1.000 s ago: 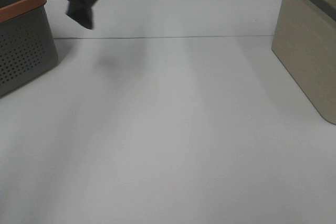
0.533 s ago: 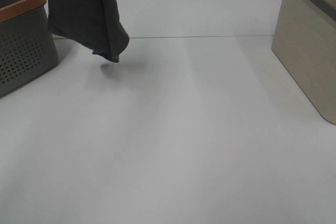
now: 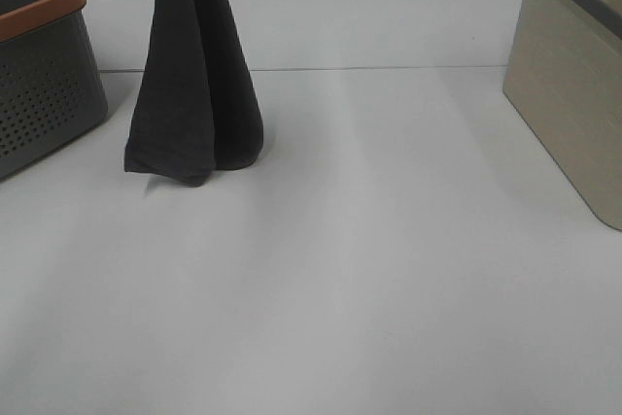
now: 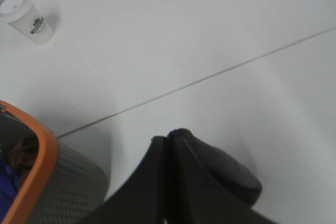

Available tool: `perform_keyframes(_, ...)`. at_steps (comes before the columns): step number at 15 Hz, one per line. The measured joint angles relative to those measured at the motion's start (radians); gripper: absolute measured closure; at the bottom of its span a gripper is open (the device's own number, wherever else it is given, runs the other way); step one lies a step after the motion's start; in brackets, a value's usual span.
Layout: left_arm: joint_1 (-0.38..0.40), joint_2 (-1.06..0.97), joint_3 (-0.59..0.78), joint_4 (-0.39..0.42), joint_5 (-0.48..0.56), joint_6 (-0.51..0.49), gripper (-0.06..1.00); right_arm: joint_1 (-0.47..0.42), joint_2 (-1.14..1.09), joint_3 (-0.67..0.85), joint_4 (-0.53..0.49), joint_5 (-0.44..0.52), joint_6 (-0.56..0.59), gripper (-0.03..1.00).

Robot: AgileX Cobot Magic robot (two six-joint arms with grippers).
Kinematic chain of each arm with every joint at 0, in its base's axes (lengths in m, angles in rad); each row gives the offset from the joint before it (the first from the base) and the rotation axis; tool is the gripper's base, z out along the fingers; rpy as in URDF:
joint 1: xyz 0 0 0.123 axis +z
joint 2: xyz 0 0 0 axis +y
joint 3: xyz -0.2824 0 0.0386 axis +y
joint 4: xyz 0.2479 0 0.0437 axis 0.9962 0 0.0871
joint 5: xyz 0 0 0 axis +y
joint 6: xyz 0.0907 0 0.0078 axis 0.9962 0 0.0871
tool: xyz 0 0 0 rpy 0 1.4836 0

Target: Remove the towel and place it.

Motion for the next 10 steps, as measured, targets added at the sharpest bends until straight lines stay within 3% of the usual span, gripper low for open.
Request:
perform_keyframes(2, -0.032, 0.001, 0.032, 0.012, -0.016, -0.023, 0.94, 0.0, 0.103, -0.003, 0.026, -0.045, -0.034, 0.29)
perform_keyframes(6, -0.078, 0.001, 0.042, 0.074, -0.098, -0.097, 0.94, 0.0, 0.406, -0.011, 0.214, -0.321, -0.22, 0.3)
perform_keyframes(9, -0.091, 0.031, 0.031, 0.076, -0.1, -0.104, 0.94, 0.0, 0.616, -0.011, 0.427, -0.49, -0.416, 0.31)
perform_keyframes(10, -0.097, 0.083, -0.017, 0.077, -0.097, -0.12, 0.94, 0.014, 0.783, -0.011, 0.617, -0.589, -0.606, 0.31)
